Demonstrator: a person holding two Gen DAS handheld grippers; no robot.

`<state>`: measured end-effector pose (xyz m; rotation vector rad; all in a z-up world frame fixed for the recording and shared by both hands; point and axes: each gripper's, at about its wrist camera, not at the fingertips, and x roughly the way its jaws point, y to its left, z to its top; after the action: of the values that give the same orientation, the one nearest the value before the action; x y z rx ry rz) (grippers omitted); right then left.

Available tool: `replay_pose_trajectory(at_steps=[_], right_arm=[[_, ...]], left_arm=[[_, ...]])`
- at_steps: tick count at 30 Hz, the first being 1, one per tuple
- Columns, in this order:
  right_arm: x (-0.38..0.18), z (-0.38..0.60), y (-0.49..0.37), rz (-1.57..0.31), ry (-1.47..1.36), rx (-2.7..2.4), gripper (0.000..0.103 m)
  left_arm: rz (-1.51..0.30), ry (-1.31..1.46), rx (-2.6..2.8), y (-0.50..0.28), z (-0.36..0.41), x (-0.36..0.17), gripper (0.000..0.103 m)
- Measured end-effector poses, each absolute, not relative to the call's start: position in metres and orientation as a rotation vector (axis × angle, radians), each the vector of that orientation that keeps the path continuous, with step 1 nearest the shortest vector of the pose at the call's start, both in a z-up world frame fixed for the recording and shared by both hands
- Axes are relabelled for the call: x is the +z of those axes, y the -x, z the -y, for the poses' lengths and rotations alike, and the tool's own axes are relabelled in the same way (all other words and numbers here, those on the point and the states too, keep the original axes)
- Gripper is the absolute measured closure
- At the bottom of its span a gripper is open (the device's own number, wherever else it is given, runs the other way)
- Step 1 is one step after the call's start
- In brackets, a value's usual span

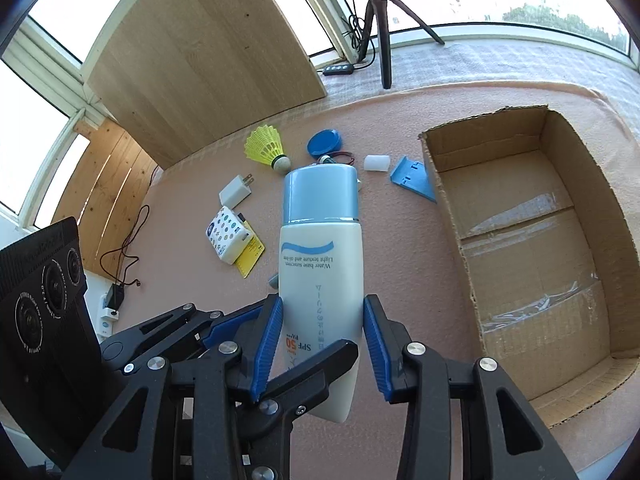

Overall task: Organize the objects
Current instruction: 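Carry the bottle with the right tool and lower it into the cardboard box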

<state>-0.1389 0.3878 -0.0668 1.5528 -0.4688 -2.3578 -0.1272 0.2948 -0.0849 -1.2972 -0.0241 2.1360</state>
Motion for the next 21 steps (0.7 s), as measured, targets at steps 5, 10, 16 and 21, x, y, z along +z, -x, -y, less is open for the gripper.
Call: replay_pose_trajectory(at_steps=[5, 10, 16, 21], right_arm=[[-0.068, -0.444, 0.133, 0.526, -1.566, -2.439, 0.065], [-0.080, -0.481, 0.132, 0.585, -1.586, -2.464, 0.065], [-0.086, -0.498, 0.129, 0.548, -1.591, -2.502, 0.060], [-0.089, -0.510, 0.125, 0.549, -1.577, -2.552, 0.049]], left_arm=[[-0.017, 1.272, 2.077, 0.131, -0.360, -0.086, 0.052], [-0.047, 1.276, 2.042, 0.126, -0.405, -0.091, 0.052], [-0.095, 1.344, 2.034, 0.131, -0.430, -0.110, 0.036], [-0.079, 1.355, 2.079, 0.136, -0.414, -0.115, 0.031]])
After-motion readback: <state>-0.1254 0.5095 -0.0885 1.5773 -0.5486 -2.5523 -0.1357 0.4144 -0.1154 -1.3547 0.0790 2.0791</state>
